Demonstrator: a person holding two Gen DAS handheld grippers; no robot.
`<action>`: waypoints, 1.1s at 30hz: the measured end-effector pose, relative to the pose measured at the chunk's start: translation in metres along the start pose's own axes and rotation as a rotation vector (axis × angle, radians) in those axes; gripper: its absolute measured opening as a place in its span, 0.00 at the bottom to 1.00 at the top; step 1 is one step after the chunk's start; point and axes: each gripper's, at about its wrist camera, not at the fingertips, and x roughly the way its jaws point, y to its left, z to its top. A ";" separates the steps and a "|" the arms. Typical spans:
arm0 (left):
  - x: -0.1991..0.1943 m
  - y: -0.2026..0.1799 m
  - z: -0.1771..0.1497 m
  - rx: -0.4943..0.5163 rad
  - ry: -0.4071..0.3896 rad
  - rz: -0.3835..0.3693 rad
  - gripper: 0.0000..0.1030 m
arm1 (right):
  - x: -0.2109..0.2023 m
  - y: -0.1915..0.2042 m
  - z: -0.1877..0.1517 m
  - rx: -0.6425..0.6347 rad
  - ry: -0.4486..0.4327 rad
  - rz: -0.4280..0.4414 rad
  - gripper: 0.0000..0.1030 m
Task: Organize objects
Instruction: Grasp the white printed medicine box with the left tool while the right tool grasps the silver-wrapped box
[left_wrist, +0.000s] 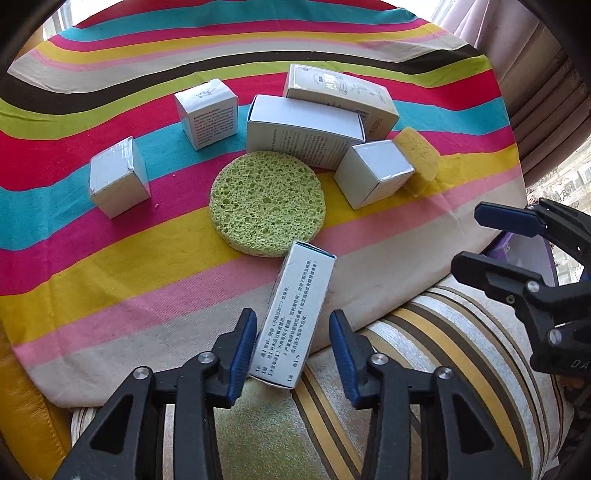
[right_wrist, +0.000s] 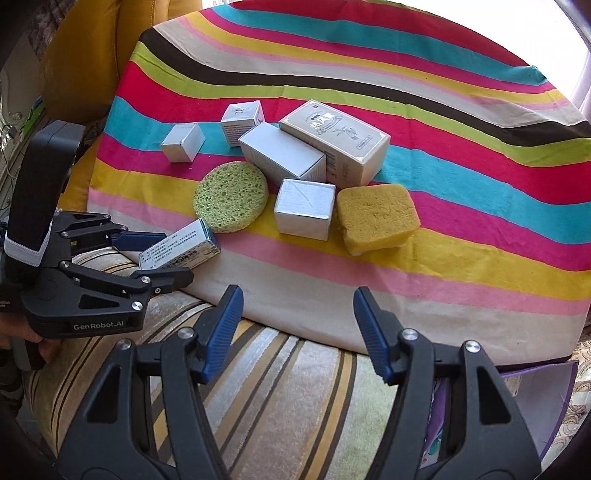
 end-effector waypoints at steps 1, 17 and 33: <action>0.001 0.001 0.000 -0.004 0.002 -0.003 0.31 | 0.004 0.001 0.002 0.002 0.004 0.006 0.64; -0.033 0.021 -0.009 -0.126 -0.207 -0.166 0.25 | 0.043 0.000 0.033 0.036 0.015 -0.033 0.64; -0.036 0.040 -0.011 -0.212 -0.272 -0.202 0.25 | 0.068 0.000 0.054 0.067 0.030 -0.072 0.47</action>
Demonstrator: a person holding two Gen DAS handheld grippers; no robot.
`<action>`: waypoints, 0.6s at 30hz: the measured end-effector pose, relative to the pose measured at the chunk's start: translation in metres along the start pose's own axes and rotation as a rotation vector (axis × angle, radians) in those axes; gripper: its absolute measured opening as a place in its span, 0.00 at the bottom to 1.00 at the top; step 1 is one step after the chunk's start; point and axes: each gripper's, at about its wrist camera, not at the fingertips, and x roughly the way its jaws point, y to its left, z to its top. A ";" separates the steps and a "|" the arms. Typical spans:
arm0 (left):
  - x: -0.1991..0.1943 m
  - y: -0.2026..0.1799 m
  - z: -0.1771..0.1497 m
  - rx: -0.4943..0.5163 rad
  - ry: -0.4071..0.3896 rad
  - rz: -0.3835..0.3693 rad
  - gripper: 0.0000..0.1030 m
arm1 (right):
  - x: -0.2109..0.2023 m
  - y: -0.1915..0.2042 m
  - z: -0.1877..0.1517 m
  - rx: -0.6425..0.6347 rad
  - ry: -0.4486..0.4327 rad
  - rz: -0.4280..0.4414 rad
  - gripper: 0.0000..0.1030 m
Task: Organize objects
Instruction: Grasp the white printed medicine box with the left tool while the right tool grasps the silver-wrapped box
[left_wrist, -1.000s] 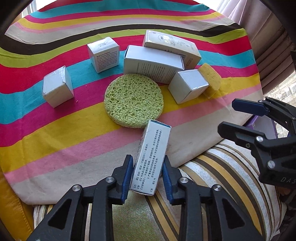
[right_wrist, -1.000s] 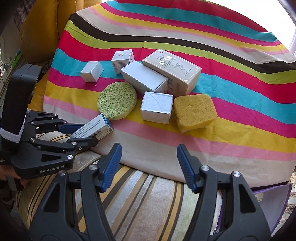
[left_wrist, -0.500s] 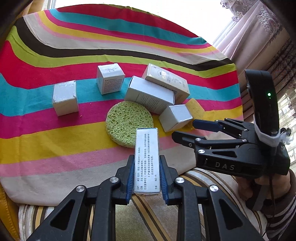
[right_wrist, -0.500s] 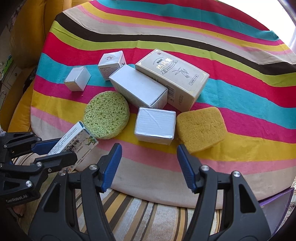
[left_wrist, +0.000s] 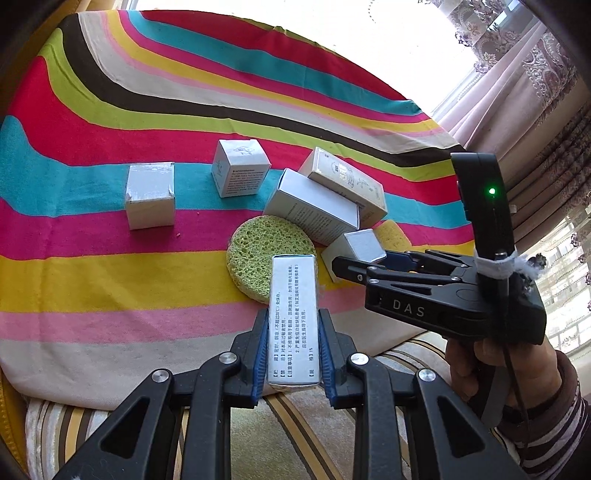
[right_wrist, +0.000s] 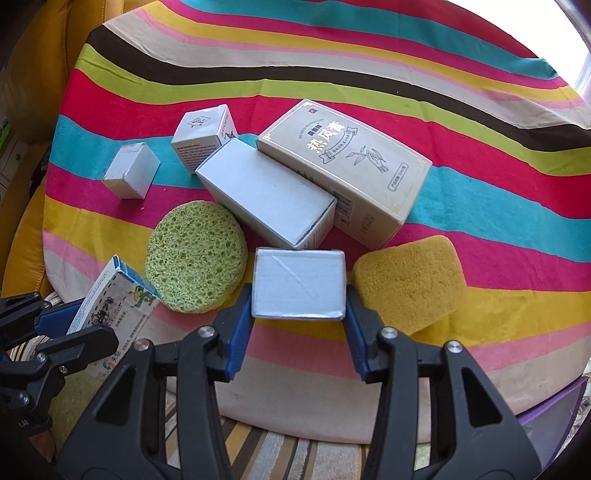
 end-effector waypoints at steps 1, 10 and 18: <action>0.000 0.001 0.000 -0.005 -0.001 0.003 0.25 | 0.001 0.000 0.000 0.001 -0.002 -0.001 0.47; 0.002 0.004 0.000 -0.023 0.002 0.029 0.25 | -0.004 -0.001 -0.002 0.010 -0.022 -0.017 0.47; -0.004 -0.004 -0.001 -0.003 -0.012 0.067 0.25 | -0.025 -0.005 -0.012 0.022 -0.056 -0.017 0.47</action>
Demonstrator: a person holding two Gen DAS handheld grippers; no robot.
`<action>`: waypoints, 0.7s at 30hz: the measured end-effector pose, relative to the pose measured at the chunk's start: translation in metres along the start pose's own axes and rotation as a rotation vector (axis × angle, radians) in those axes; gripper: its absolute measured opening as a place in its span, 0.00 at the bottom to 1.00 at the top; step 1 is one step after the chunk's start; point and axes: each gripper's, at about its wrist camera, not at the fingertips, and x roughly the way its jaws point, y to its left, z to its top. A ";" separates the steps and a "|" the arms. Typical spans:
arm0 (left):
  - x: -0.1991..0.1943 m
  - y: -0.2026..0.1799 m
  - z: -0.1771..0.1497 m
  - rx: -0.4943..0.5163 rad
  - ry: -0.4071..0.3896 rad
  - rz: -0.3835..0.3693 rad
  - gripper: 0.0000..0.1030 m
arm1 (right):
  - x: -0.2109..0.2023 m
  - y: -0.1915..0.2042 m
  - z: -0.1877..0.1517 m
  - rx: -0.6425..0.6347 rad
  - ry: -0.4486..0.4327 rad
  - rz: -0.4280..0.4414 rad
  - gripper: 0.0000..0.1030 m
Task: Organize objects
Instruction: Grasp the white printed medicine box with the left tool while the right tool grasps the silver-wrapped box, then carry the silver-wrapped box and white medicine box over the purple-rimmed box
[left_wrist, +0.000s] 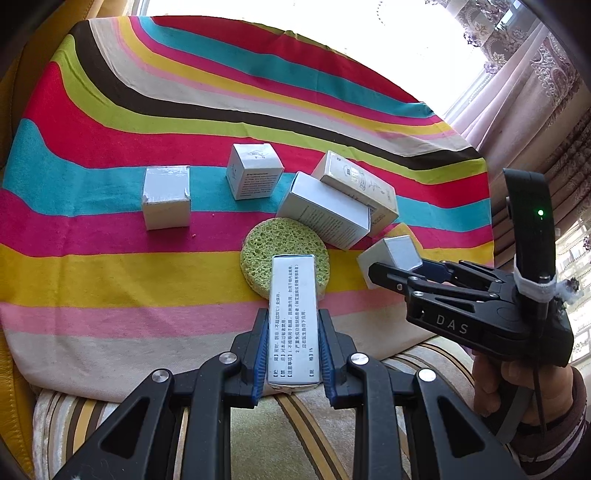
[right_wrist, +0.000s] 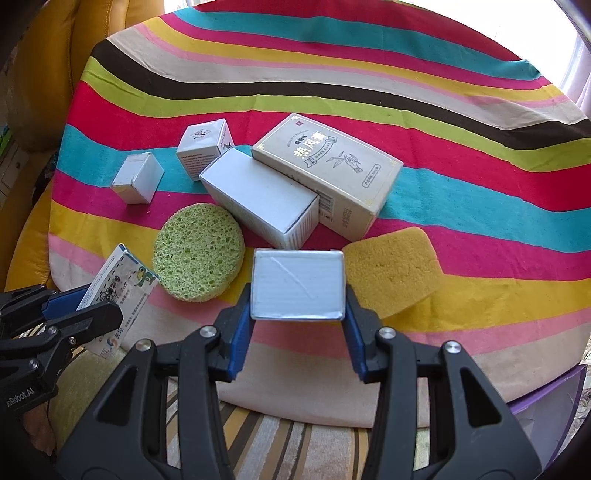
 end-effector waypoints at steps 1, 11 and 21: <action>-0.001 -0.001 0.000 0.001 -0.001 0.003 0.25 | -0.003 -0.001 -0.001 0.002 -0.003 0.000 0.47; -0.008 -0.025 0.000 0.026 -0.021 -0.001 0.25 | -0.032 -0.011 -0.020 0.034 -0.053 -0.007 0.47; -0.003 -0.057 -0.003 0.074 -0.009 -0.008 0.25 | -0.059 -0.034 -0.040 0.099 -0.092 -0.017 0.47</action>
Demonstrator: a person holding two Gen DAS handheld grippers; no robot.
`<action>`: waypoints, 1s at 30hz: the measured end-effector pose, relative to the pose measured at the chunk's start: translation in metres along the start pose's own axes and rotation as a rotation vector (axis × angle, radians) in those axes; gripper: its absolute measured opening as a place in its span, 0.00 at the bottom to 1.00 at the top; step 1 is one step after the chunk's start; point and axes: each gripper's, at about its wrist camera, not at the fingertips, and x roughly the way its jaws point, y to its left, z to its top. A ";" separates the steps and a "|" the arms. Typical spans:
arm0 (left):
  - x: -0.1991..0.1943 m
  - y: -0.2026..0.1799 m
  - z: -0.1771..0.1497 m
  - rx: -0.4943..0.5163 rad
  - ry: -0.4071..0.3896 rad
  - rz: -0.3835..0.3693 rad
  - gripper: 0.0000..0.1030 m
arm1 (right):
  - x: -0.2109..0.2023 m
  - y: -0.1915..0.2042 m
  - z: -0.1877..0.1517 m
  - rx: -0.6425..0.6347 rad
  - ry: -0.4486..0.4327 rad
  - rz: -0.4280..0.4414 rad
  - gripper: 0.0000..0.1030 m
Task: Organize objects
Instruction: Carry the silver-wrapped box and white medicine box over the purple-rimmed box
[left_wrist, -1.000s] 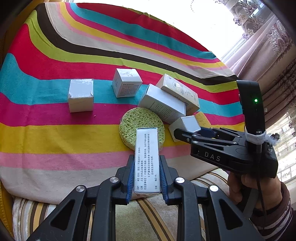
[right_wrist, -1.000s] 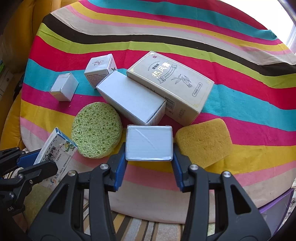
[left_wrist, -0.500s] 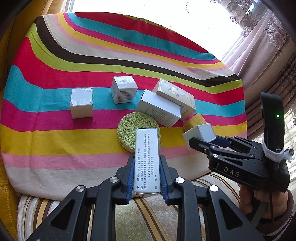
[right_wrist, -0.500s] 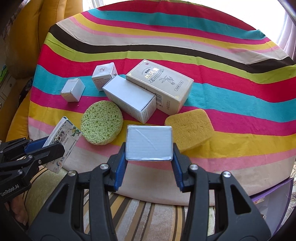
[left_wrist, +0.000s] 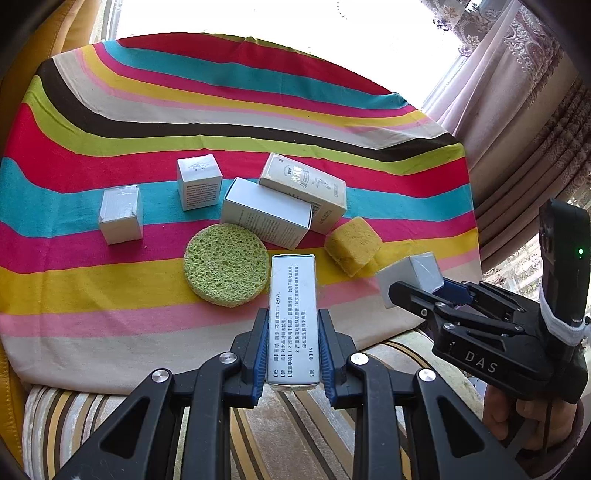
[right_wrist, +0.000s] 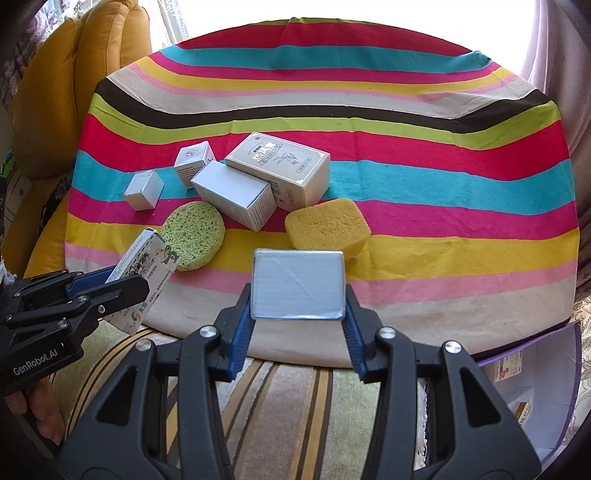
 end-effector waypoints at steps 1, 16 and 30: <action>0.000 -0.004 0.000 0.006 0.000 0.001 0.25 | -0.003 -0.004 -0.002 0.009 -0.004 -0.001 0.47; 0.012 -0.084 -0.006 0.143 0.033 -0.066 0.25 | -0.052 -0.071 -0.042 0.128 -0.060 -0.046 0.47; 0.029 -0.169 -0.021 0.295 0.095 -0.146 0.25 | -0.090 -0.159 -0.095 0.274 -0.084 -0.175 0.47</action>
